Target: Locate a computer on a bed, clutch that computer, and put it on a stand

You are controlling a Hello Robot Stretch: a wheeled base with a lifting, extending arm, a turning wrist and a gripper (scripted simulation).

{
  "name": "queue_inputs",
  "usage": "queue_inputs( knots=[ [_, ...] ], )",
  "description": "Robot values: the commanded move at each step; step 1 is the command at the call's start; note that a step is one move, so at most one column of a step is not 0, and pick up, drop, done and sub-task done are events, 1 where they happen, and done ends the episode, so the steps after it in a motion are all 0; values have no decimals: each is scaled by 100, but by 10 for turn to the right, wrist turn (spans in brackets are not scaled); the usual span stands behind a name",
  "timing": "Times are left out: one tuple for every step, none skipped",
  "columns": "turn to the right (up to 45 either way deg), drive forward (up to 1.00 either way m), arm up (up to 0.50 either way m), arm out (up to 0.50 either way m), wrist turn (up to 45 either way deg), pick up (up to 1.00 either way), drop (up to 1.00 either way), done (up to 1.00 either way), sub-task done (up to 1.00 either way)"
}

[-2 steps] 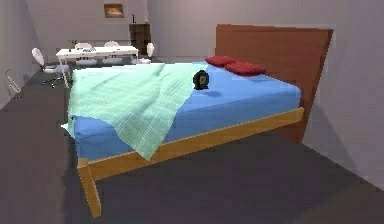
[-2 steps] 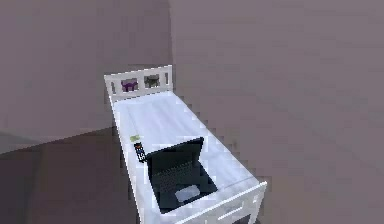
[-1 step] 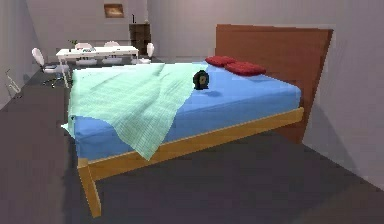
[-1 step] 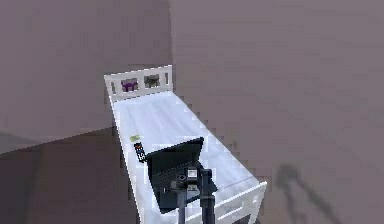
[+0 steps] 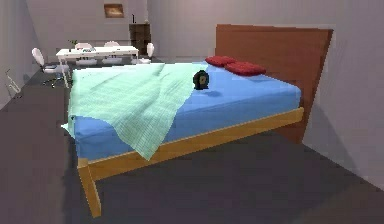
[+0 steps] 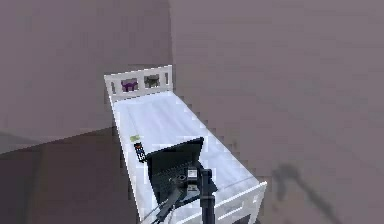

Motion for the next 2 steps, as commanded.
queue_inputs(
  knots=[
    [0,0,0,0,450,0,0,0,0],
    [0,0,0,0,450,0,0,0,0]
  ],
)
